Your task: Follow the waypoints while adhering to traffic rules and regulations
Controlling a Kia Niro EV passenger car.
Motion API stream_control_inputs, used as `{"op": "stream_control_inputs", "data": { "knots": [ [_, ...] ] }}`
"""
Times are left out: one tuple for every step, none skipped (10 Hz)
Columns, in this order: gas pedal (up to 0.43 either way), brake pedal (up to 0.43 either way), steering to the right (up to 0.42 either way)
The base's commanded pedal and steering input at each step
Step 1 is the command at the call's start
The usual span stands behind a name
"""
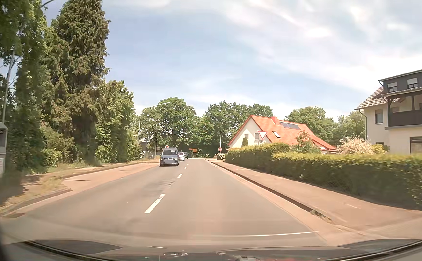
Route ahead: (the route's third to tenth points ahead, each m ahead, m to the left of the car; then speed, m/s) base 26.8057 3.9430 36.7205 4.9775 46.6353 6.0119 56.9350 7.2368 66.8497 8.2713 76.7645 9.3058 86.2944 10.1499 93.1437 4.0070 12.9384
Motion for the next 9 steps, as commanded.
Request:
{"op": "stream_control_inputs", "data": {
  "knots": [
    [0.0, 0.0, -0.027],
    [0.0, 0.0, -0.027],
    [0.0, 0.0, -0.027],
    [0.0, 0.0, -0.027],
    [0.0, 0.0, -0.027],
    [0.0, 0.0, -0.026],
    [0.0, 0.0, -0.025],
    [0.0, 0.0, -0.023],
    [0.0, 0.0, -0.02]
  ]
}}
